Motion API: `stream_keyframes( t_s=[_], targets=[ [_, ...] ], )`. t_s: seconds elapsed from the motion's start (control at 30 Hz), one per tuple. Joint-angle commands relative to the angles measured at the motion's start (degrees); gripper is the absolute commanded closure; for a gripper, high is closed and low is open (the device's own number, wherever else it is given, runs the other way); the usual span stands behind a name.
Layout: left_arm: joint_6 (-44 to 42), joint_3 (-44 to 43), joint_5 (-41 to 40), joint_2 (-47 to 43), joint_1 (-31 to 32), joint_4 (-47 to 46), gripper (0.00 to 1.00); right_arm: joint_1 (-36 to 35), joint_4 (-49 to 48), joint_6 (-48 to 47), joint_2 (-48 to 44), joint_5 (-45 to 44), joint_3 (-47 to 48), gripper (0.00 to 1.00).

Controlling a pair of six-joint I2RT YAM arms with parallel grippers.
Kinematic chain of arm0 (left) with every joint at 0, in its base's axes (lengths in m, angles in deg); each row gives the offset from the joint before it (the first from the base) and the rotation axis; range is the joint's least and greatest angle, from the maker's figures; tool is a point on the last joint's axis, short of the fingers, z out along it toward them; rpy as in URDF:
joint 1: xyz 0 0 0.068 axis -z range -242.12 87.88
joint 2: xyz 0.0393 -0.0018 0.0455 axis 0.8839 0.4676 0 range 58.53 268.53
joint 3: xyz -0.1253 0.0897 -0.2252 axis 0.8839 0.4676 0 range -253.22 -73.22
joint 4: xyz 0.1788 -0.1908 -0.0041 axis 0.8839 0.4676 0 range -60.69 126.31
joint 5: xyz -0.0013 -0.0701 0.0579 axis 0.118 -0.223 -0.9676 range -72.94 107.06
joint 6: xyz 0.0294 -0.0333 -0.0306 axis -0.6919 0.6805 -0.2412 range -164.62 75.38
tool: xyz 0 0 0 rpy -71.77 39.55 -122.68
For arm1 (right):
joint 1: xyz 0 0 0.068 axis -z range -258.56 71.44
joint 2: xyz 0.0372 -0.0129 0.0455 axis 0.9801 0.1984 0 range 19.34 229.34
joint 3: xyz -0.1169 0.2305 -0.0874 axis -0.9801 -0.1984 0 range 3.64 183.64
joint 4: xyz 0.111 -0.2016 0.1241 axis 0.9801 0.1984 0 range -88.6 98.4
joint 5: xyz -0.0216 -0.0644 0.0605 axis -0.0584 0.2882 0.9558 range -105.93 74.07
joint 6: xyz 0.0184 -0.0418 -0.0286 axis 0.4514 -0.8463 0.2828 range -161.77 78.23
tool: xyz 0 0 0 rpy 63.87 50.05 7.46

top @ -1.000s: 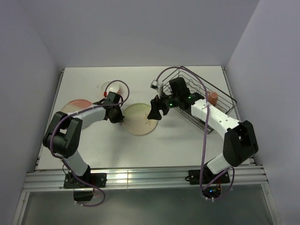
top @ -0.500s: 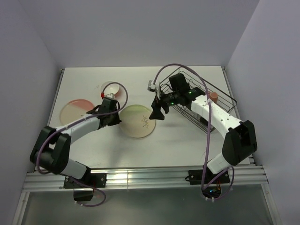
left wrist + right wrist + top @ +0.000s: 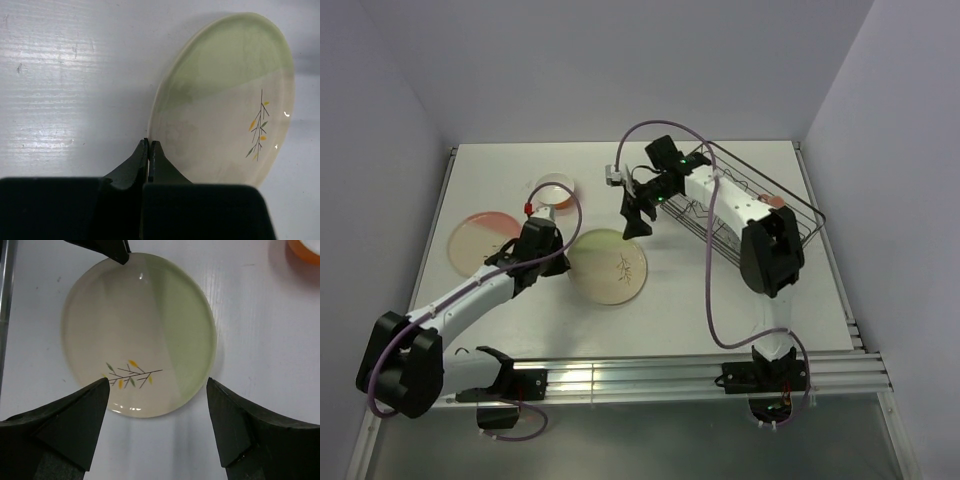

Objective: Load the mixed dishes into the dish rack

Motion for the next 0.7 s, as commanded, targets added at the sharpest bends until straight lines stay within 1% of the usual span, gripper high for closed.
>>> stream_keyframes(
  t_s=[0.0,0.03,0.07,0.1,0.13,0.17,0.2,0.23,0.27,0.33,0.37,0.4,0.47,0.53,0.6,0.67],
  targets=[
    [0.9,-0.3,2.8,-3.8,0.4,-3.2,1.0,-1.2,13.5,-14.1,7.4,3.4,15.7,0.15],
    [1.2,-0.2,2.9,-4.3,0.5,-3.0,1.0,-1.5,16.0,-14.3,9.7,3.0,19.3,0.15],
    [1.4,0.0,3.0,-5.2,0.5,-3.0,1.0,-2.5,17.7,-13.1,13.8,2.3,25.7,0.17],
    [1.8,0.2,3.0,-5.8,0.5,-2.8,1.0,-3.0,20.2,-12.4,15.3,2.3,27.8,0.18],
    [2.0,0.2,3.1,-6.5,0.5,-2.8,1.0,-3.7,20.5,-11.1,16.1,2.7,28.8,0.18],
    [2.2,0.3,3.3,-6.8,0.5,-2.8,1.0,-3.9,19.6,-10.3,15.9,3.3,27.3,0.18],
    [2.3,0.7,3.5,-7.2,0.5,-2.8,1.0,-4.2,15.4,-9.3,15.2,3.2,25.6,0.18],
    [2.7,0.9,3.6,-7.6,0.5,-2.9,1.0,-4.4,12.8,-7.4,14.5,2.9,23.9,0.17],
    [2.8,1.2,3.6,-8.2,0.5,-3.0,1.0,-4.7,11.3,-7.6,14.2,2.7,22.5,0.14],
    [2.9,1.6,3.7,-8.8,0.5,-2.7,1.0,-5.2,12.7,-9.8,15.9,2.8,24.3,0.13],
    [2.7,1.5,3.6,-8.9,0.5,-2.3,1.0,-5.2,14.7,-10.5,19.2,3.0,29.4,0.14],
    [2.5,1.4,3.7,-9.1,0.5,-2.2,1.0,-5.7,19.0,-10.9,21.2,4.0,32.2,0.14],
    [2.3,1.3,3.7,-9.5,0.5,-2.0,1.0,-5.9,21.0,-10.3,24.7,4.8,36.8,0.15],
    [1.9,1.0,3.7,-9.9,0.5,-2.0,1.0,-6.5,18.0,-9.0,24.8,4.2,35.7,0.14],
    [1.6,0.9,4.0,-10.1,0.5,-1.8,1.0,-6.8,13.6,-8.1,23.6,3.6,32.0,0.13],
    [1.6,0.8,4.3,-10.4,0.5,-1.8,1.0,-7.0,13.0,-7.9,24.4,3.0,32.6,0.13]
  ],
)
